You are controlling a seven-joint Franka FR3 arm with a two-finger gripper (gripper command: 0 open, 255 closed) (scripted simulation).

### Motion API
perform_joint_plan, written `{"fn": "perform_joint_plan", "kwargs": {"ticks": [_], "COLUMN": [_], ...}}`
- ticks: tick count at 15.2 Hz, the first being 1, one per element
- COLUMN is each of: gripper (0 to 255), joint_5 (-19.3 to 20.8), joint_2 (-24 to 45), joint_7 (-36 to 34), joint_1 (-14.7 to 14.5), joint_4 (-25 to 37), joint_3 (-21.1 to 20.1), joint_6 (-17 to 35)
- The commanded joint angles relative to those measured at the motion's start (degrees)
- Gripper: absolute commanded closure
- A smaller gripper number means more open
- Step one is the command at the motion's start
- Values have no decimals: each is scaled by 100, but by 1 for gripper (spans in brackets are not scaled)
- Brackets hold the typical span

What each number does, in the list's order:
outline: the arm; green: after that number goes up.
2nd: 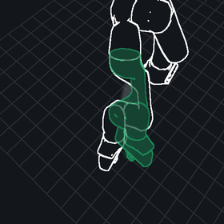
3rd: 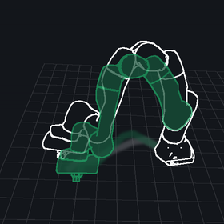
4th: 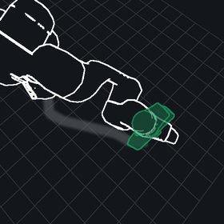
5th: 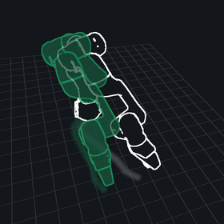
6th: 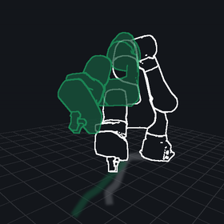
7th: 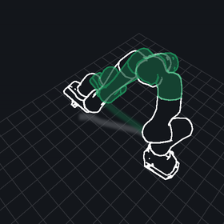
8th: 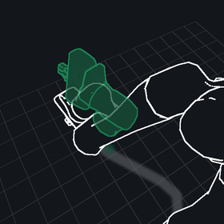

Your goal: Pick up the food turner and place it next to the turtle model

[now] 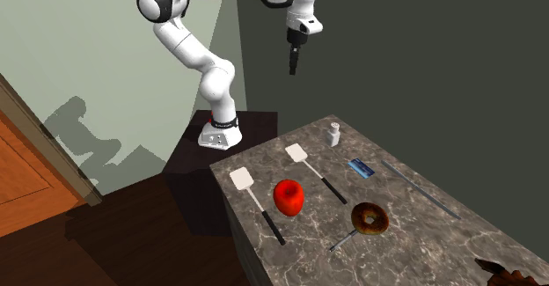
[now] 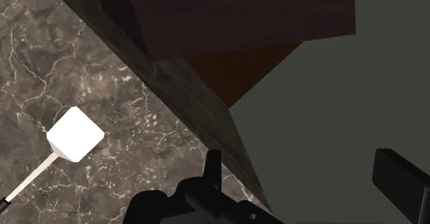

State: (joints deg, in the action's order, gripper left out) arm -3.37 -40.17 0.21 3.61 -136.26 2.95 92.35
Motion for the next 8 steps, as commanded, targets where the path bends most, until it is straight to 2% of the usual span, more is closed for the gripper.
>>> {"fn": "perform_joint_plan", "kwargs": {"ticks": [1, 8], "gripper": [0, 0], "joint_5": [109, 361], "joint_2": [223, 1100], "joint_7": [-75, -485], "joint_1": [168, 670], "joint_4": [-52, -96], "joint_3": [110, 402], "joint_6": [330, 1419]}}
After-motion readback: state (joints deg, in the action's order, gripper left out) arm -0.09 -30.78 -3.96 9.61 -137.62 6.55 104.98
